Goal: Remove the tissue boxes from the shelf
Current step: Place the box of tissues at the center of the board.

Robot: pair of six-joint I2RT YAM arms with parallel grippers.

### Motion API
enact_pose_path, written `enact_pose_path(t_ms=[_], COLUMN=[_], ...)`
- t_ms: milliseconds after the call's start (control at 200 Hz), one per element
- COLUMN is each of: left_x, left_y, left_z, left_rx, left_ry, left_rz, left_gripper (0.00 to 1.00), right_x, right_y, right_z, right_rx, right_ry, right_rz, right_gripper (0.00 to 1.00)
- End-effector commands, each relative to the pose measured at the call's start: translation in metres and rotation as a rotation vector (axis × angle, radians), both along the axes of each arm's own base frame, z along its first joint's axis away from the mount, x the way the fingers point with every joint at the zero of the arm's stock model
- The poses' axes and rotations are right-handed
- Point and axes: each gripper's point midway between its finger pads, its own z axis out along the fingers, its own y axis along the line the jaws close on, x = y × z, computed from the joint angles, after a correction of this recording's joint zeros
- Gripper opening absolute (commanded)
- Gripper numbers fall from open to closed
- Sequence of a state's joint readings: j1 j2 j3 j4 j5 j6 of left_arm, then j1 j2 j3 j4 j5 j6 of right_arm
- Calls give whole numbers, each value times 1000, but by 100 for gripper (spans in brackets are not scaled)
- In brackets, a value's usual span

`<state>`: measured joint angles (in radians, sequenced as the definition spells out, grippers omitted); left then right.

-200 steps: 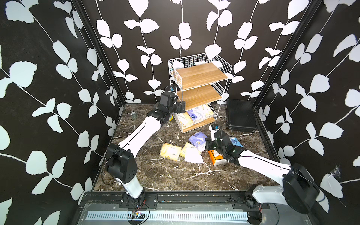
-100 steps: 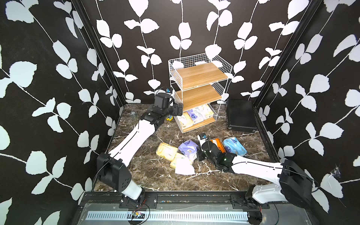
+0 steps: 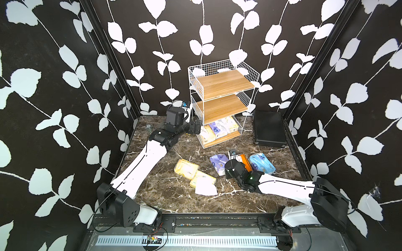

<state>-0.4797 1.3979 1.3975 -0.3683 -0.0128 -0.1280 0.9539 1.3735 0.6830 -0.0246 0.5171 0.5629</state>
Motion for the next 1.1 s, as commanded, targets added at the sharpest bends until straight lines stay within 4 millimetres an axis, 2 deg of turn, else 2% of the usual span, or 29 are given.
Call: enact_pose_path(t_ms=[0,80,105,135,155,260,375,490,570,650,735,825,945,1095], left_x=[-8,-8,-8,-10,-10,-11,-10,-12,-15,-16,-17,-17,-14,-14], left_y=[0,-2,-3,-6,-8,-12,-10,-7,-5,-3,-2,-2,2,0], left_z=[6,5,4,3,3,4,5,1,1,1,2,-2,-9,-14], left_rx=[-18,-32,-42,-55,-65,-88,-73,-51,-34,-28,-22,-5,28,28], left_ry=[-31,-27,-23,-23,-24,-39,-45,-54,-63,-74,-85,-89,-89,-86], left_rz=[-30,-38,-42,-53,-63,-84,-73,-74,-81,-78,-81,-84,-70,-80], left_gripper=[99,99,99,99,99,99,99,99,99,99,99,99,99,99], right_x=[-9,-17,-18,-22,-24,-31,-32,-29,-25,-19,-13,-7,4,22], right_y=[-14,-15,-13,-10,-9,-6,1,14,21,35,56,70,82,89], right_z=[-19,-21,-20,-19,-19,-4,33,71,83,79,65,56,68,85], right_rx=[-16,5,16,26,25,45,156,235,231,216,205,242,321,385], right_ry=[23,40,44,54,62,50,-18,-82,-94,-73,-39,-59,-137,-136], right_rz=[-32,-17,-7,8,19,53,94,145,152,174,209,224,228,230], right_gripper=[0,1,15,38,43,49,59,64,63,61,55,53,55,61])
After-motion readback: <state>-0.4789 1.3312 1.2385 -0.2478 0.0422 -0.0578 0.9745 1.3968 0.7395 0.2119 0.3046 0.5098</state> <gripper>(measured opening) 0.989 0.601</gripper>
